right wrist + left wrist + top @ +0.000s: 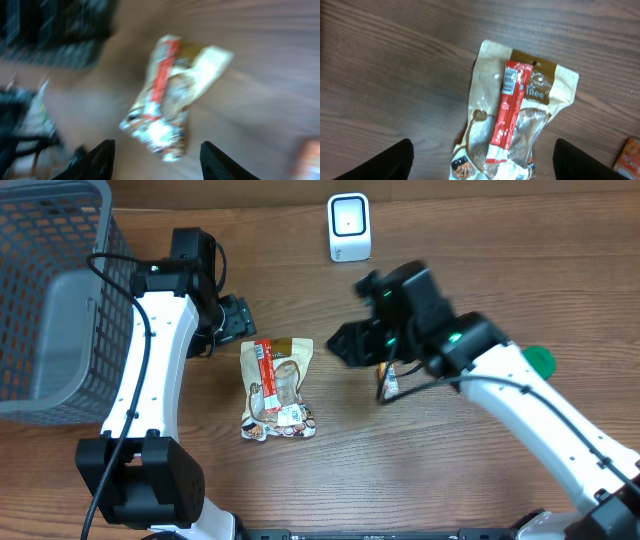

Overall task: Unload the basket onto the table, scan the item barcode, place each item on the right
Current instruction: 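Move both grippers toward the snack bag with the red stick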

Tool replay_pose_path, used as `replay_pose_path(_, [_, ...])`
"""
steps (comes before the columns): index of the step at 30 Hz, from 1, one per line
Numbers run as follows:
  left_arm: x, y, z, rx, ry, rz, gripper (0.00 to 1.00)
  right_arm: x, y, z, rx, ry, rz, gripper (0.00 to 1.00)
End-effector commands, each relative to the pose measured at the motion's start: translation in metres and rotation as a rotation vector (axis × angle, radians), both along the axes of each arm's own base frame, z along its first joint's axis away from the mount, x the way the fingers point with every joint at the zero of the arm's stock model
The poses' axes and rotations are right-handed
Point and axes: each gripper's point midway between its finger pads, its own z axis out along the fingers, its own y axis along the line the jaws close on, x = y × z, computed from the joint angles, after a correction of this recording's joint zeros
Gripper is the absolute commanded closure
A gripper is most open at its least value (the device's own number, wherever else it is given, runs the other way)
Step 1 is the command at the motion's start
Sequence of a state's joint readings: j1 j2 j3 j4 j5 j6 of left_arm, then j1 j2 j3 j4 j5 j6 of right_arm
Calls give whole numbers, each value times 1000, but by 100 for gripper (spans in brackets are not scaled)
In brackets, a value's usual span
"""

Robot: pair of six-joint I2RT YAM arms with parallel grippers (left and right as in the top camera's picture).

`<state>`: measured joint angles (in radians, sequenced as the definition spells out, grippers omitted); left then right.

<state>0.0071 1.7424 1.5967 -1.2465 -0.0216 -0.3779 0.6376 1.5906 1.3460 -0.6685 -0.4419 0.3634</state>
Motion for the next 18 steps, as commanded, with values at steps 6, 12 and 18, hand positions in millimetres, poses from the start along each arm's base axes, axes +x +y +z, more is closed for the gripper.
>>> replay_pose_path(6, [3, 47, -2, 7, -23, 109, 13, -44, 58, -30, -11, 67, 129, 45])
replay_pose_path(12, [1, 55, -2, -54, -27, 149, 12, -42, 102, -58, 30, 34, 174, 48])
replay_pose_path(18, [-1, 45, -3, -55, -11, 106, 11, -30, 111, -87, -3, 16, 151, 49])
